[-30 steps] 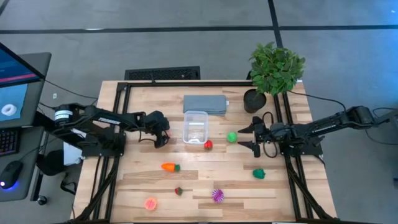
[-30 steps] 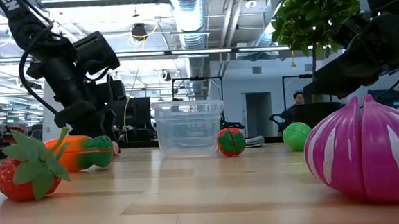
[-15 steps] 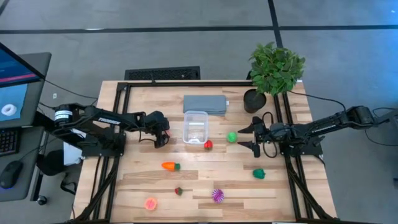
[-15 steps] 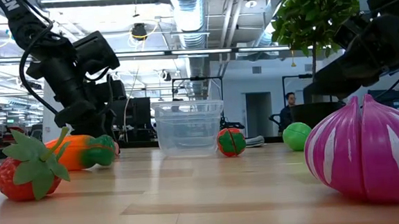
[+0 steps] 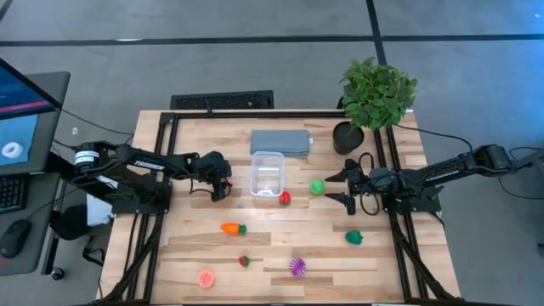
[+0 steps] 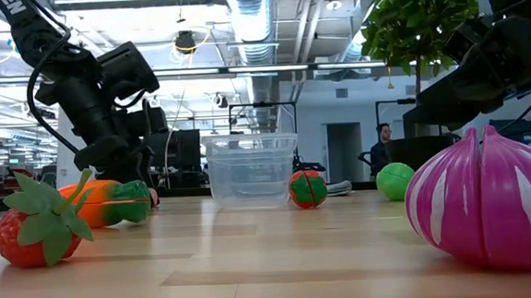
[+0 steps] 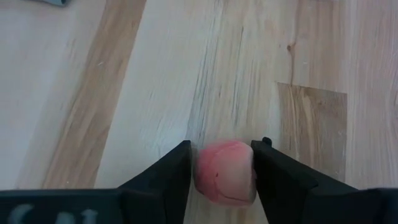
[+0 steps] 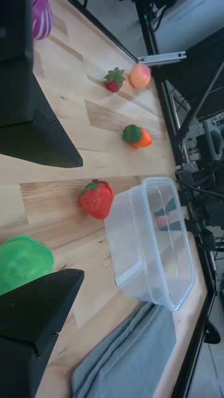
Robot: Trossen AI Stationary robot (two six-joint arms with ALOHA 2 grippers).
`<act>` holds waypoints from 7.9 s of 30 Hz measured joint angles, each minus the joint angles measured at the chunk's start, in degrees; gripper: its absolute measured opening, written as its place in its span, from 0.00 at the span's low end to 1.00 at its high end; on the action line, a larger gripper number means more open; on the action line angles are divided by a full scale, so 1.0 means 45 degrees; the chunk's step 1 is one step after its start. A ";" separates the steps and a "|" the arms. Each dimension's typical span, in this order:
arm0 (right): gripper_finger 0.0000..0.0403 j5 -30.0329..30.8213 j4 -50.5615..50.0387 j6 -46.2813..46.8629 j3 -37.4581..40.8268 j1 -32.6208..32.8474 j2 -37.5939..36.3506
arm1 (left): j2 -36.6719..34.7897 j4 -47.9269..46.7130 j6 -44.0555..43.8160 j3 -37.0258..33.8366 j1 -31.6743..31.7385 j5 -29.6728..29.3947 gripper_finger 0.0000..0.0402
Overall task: Pick and placing Produce into tupperware
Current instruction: Put the top pink peach into the transparent bin, then put the green pear into the transparent bin
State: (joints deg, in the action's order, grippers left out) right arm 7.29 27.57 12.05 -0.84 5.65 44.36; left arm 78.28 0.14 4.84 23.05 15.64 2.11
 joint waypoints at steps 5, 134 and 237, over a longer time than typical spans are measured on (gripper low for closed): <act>0.76 0.0005 0.0001 0.0000 0.0000 0.0000 0.0000 | 0.0000 -0.0002 0.0002 0.0058 0.0000 -0.0017 0.34; 0.76 0.0323 -0.7550 -0.1996 -0.5445 -0.1027 0.4983 | -0.9902 -0.4611 -0.3025 -0.0452 -0.5167 -0.2950 0.63; 0.66 -0.1001 -0.4942 -0.3117 -0.7068 -0.1957 0.8301 | -1.0680 -0.4381 -0.3371 -0.0801 -0.5187 -0.3473 0.63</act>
State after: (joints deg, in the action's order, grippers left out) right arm 2.79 5.33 -1.97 -32.65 -3.16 81.71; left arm 30.22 -19.57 -10.33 19.44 -7.70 -13.52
